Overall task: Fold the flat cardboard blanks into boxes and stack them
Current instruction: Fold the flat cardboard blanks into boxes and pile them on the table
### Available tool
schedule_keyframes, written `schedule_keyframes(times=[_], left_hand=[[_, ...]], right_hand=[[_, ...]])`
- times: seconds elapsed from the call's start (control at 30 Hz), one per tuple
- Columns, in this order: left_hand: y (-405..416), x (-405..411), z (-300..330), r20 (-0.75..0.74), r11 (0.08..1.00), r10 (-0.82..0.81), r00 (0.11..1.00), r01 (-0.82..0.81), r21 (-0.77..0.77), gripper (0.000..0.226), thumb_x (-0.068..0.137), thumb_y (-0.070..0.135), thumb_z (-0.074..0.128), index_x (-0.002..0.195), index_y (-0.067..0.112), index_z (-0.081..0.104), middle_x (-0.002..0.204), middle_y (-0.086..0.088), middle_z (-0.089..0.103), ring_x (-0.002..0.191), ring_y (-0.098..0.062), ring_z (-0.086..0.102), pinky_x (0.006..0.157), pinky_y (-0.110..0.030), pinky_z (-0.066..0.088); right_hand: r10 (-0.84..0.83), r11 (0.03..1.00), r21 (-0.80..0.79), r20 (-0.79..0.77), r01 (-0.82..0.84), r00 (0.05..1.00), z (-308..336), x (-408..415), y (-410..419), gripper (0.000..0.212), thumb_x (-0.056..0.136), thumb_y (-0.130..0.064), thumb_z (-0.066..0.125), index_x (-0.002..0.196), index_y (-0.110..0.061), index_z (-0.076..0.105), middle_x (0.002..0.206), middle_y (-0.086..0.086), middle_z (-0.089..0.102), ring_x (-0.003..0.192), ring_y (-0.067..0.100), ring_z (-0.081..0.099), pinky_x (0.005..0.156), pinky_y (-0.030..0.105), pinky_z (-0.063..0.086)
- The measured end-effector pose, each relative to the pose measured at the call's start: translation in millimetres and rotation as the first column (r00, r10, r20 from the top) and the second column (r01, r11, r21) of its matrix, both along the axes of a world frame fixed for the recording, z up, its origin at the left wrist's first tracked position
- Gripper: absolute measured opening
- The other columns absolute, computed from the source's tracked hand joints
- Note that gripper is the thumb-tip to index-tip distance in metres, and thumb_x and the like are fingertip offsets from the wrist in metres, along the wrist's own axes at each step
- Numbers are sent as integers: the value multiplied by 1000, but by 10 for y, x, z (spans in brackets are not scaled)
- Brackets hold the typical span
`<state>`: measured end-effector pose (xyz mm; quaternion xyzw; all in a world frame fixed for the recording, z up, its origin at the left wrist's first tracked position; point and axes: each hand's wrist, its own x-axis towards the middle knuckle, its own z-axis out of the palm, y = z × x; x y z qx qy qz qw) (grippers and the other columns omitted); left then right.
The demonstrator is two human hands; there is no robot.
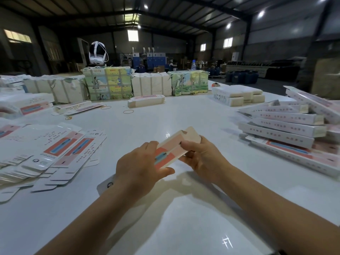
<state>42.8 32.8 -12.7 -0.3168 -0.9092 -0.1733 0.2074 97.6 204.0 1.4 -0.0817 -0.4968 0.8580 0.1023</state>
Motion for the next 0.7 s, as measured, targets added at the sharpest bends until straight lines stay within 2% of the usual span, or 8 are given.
schedule_keyframes(times=[0.07,0.13,0.2,0.3,0.37,0.43,0.57,0.7], left_hand=[[-2,3,16,32,1000,-15,999,15,11,70,68,75,53,121,31,41,110,13,56,75,-9,52,62,-17,40],[10,13,36,67,999,-37,997,35,31,70,66,75,51,121,32,41,107,15,54,76,-9,54,63,-16,42],[33,24,50,88,999,-38,995,34,42,68,66,74,52,119,32,41,100,18,48,74,-9,53,59,-13,39],[37,13,50,56,1000,-15,998,15,9,64,69,74,53,116,32,41,96,18,45,72,-9,52,54,-12,31],[17,-3,41,37,1000,-7,999,8,-3,62,70,74,53,114,32,41,98,17,49,73,-9,51,54,-13,31],[-12,-17,38,17,1000,1,1000,-1,2,60,71,72,54,113,31,41,101,15,54,73,-8,51,57,-15,36],[-58,-27,62,-61,1000,22,998,-20,21,61,75,67,58,118,26,43,108,8,58,81,-11,57,67,-24,50],[-37,-11,85,-114,999,33,993,-36,-18,63,77,66,58,121,24,42,108,6,58,90,-16,59,72,-30,53]], right_hand=[[-70,993,86,-87,77,994,-4,0,-13,26,83,3,64,107,-4,58,91,12,70,86,29,71,74,32,59],[-157,903,360,-227,233,961,-18,30,-44,15,88,-5,63,101,-12,63,93,9,70,89,26,70,79,31,59],[-197,621,667,-376,411,906,-47,63,-55,15,93,-14,59,105,-18,66,92,-1,69,84,13,67,79,20,55],[-143,163,825,-523,541,840,-110,88,-107,30,97,-15,52,125,-11,60,88,-6,62,66,5,56,65,1,39],[-119,47,833,-543,551,831,-126,79,-115,34,97,-16,51,129,-8,57,89,-4,61,69,10,54,64,-1,35],[-143,162,842,-496,515,856,-114,81,-131,35,98,-29,48,127,-14,60,87,-12,62,72,5,56,66,3,39],[-142,715,620,-322,322,936,-18,68,-141,31,97,-35,47,82,-32,74,81,2,73,80,19,68,78,31,58],[-92,895,411,-213,175,973,33,71,-96,19,92,-10,58,96,-18,75,94,2,75,91,19,70,76,27,58]])
